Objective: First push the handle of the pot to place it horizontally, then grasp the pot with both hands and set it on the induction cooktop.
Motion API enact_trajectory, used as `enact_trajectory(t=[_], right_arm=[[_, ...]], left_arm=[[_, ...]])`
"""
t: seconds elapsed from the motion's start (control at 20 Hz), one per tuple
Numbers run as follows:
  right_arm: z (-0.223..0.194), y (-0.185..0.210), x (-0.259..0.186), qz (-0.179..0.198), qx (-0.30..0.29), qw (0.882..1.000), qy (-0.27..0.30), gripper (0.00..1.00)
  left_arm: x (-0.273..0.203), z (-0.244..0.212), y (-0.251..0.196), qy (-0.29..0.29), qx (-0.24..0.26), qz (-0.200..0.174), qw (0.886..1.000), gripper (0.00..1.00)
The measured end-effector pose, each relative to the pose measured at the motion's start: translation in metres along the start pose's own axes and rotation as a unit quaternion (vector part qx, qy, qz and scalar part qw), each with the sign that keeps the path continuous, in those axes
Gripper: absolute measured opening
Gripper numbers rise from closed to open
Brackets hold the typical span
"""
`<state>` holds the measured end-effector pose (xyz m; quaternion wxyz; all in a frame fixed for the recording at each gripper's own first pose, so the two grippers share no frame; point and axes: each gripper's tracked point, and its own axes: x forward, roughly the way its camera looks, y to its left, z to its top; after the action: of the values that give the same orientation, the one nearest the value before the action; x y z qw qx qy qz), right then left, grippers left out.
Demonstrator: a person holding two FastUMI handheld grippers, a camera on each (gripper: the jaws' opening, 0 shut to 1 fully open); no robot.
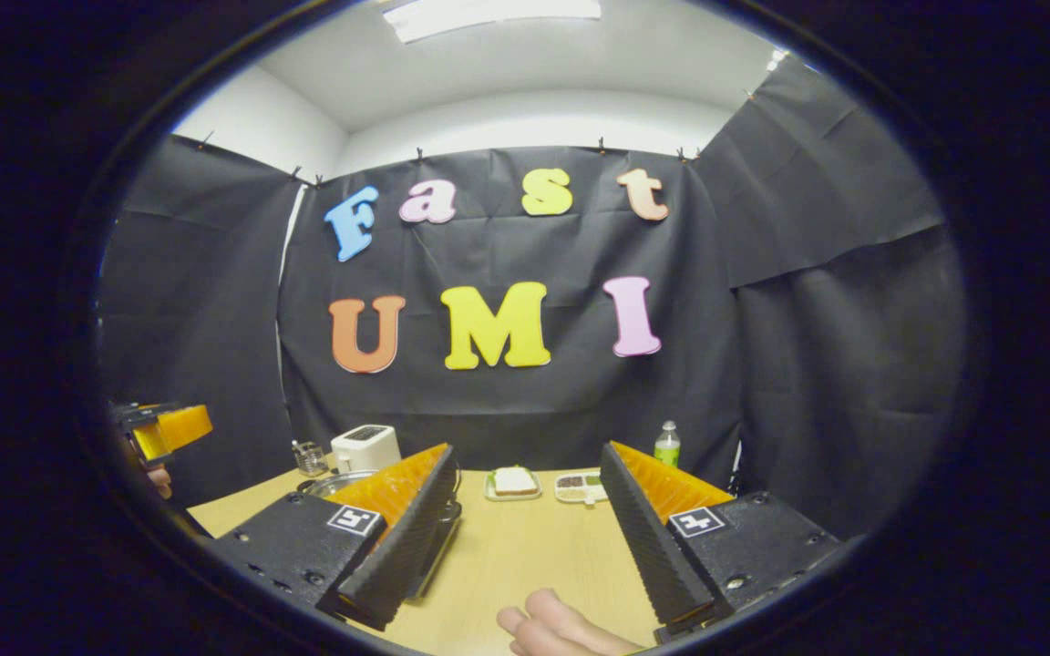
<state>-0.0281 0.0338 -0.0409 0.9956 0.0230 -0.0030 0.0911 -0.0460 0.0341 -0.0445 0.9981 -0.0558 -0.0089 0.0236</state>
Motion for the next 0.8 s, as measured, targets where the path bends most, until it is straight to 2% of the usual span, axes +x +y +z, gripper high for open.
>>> enact_trajectory(t=[0.15, 0.3, 0.45, 0.5, 0.55, 0.7, 0.8], right_arm=[[0.008, -0.027, -0.018, -0.032, -0.005, 0.999, -0.005, 0.99], [0.011, -0.035, -0.031, -0.049, -0.002, 0.999, -0.002, 0.97], [0.019, -0.037, -0.041, -0.046, 0.006, 0.999, -0.009, 0.98], [0.021, -0.041, -0.044, -0.049, 0.005, 0.999, -0.015, 0.97], [0.022, -0.043, -0.048, -0.051, 0.004, 0.999, -0.018, 0.98], [0.021, -0.042, -0.057, -0.049, 0.002, 0.999, -0.014, 0.97], [0.021, -0.039, -0.061, -0.041, 0.005, 0.999, -0.009, 0.99]], left_arm=[[-0.012, 0.012, 0.013, -0.008, 0.004, 0.007, 1.000, 0.95], [-0.018, 0.021, 0.017, -0.020, 0.006, 0.019, 1.000, 0.95], [-0.022, 0.019, 0.013, -0.016, 0.013, 0.010, 1.000, 0.95], [-0.023, 0.021, 0.013, -0.017, 0.019, 0.012, 1.000, 1.00], [-0.024, 0.021, 0.014, -0.018, 0.024, 0.015, 0.999, 0.95], [-0.025, 0.021, 0.008, -0.020, 0.023, 0.012, 0.999, 0.95], [-0.026, 0.020, -0.001, -0.017, 0.016, -0.004, 1.000, 0.95]])
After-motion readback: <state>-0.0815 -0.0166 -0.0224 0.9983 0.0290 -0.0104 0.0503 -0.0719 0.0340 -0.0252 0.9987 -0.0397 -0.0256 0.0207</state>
